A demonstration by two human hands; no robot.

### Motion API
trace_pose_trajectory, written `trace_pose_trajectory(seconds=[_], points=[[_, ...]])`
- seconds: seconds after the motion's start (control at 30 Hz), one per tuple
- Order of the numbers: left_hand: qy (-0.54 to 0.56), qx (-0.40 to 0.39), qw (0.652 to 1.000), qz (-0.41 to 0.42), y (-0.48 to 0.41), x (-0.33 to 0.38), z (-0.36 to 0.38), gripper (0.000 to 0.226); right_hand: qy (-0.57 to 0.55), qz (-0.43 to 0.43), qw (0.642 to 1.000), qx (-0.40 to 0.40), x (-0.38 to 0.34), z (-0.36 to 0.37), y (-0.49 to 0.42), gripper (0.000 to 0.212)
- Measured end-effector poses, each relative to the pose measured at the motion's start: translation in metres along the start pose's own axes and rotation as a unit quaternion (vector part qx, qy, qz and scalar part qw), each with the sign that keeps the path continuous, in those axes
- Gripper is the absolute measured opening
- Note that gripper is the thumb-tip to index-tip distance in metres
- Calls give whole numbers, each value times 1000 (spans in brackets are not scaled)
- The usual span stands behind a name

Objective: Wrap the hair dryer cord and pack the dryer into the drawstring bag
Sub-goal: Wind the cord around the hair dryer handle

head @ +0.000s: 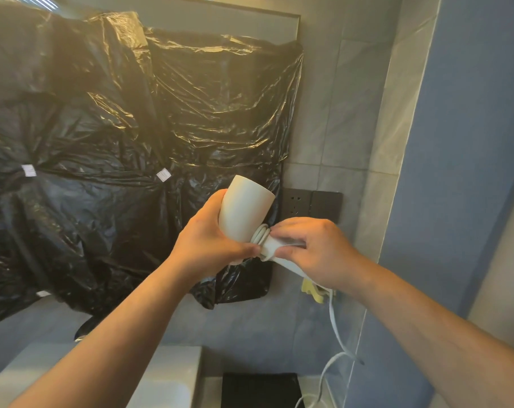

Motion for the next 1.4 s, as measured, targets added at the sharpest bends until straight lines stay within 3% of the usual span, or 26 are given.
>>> trace_pose_trajectory(seconds=[0.1,0.17,0.33,0.43,0.53,0.63,0.87,1.0,1.2,1.4], points=[[23,-24,999,11,1,3,-3,91,-65,82,995,-5,2,-9,-5,17],[33,-36,999,21,1,6,-5,95,-74,123,988,-49,4,-10,-8,14],[21,-50,998,29,1,11,-4,99,-169,180,964,-98,9,-3,-5,12],[-88,-57,994,40,5,17,-2,118,-173,189,965,-56,12,-1,-3,13],[-269,-53,961,38,8,26,-1,146,-201,199,958,-37,14,3,-2,12],[-332,-42,941,41,10,33,3,149,-210,209,954,-40,13,4,-2,10],[-256,-70,962,63,10,31,4,128,-201,221,953,-44,11,3,-3,25],[-201,-67,974,78,9,29,2,124,-258,231,937,-44,9,2,-3,38],[-122,-47,989,66,10,17,1,122,-317,241,912,-100,5,2,2,9],[18,-35,998,45,15,9,5,102,-349,235,904,-77,9,4,7,13]])
Point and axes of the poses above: each hand's wrist, its own y-axis away from the middle knuckle, its own z-axis out of the palm, x = y × z, the point moved 4 cm from there along -y, towards the middle knuckle, and after that the axes turned 1 degree about -x, right-handed, at the moved point
